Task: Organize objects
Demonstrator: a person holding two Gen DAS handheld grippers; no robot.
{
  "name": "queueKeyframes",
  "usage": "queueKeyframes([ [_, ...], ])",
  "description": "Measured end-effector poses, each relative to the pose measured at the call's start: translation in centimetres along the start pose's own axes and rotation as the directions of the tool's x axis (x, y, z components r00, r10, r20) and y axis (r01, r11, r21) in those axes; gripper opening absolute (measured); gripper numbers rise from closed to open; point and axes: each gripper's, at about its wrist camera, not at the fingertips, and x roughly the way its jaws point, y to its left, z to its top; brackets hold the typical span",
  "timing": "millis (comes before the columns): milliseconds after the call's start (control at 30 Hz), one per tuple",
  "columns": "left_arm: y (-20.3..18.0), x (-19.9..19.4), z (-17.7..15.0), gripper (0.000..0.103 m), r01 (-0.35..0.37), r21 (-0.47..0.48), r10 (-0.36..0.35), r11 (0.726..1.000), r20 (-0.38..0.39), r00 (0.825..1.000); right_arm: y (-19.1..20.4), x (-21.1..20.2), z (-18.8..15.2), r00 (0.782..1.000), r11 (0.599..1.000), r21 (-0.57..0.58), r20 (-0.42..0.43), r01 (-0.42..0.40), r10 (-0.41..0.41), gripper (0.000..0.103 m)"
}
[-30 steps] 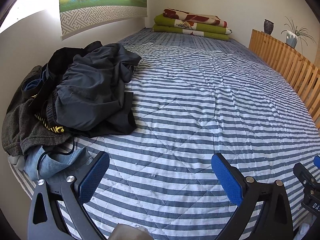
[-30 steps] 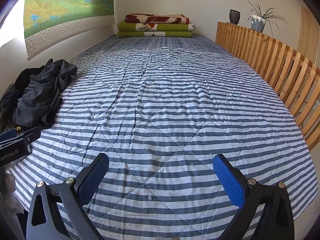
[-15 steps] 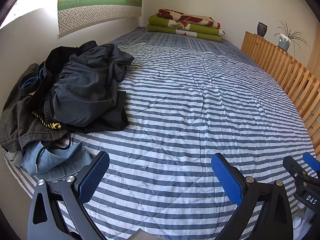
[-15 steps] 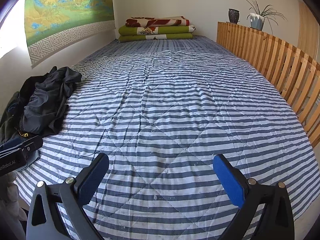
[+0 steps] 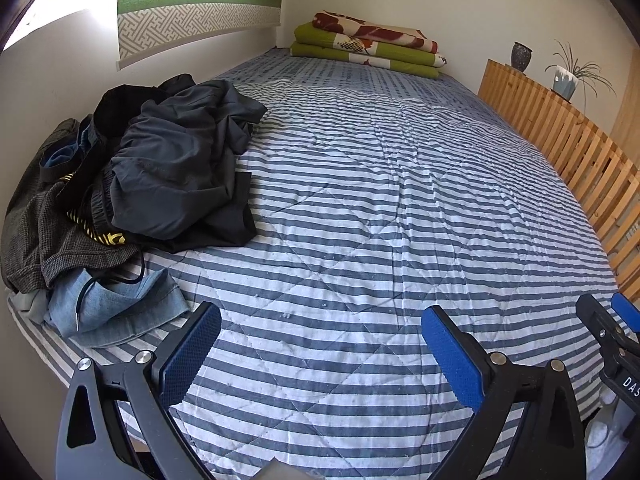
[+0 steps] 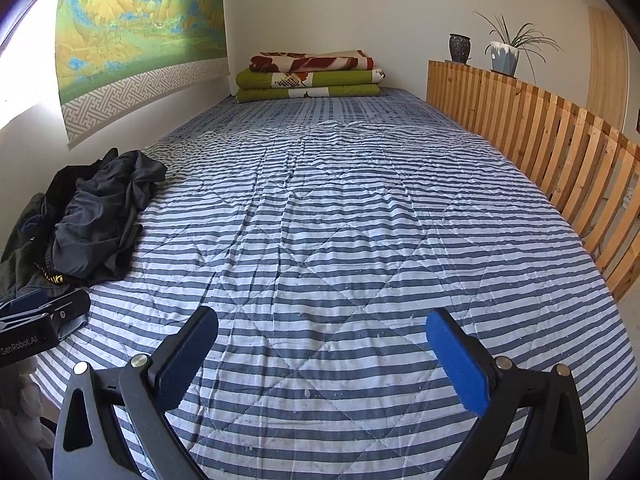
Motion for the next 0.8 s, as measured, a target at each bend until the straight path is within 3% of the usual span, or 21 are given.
queueKeyframes([
  [167,-1.4,-0.5,-0.4,0.102,-0.122,0.106,0.115,0.987,0.064,0.991,-0.1,-0.2,-0.1,1.0,1.0,0.002,0.006,-0.004,0.004,0.102],
  [233,-1.7,-0.5,-0.5,0.102,-0.137,0.139,0.126,0.981,0.079,0.989,-0.1,-0.2,-0.2,1.0,1.0,0.002,0.006,-0.006,0.006,0.102],
  [500,-1.4,1.8,-0.2,0.096,-0.064,0.103,0.064,0.993,-0.004,0.998,-0.4,0.4,-0.4,1.0,1.0,0.005,-0.005,-0.006,0.006,0.102],
  [800,-0.7,2.4,0.9,0.096,-0.027,0.04,0.026,0.999,0.035,0.999,-0.4,1.3,-0.6,1.0,1.0,-0.008,-0.021,-0.003,0.003,0.102],
])
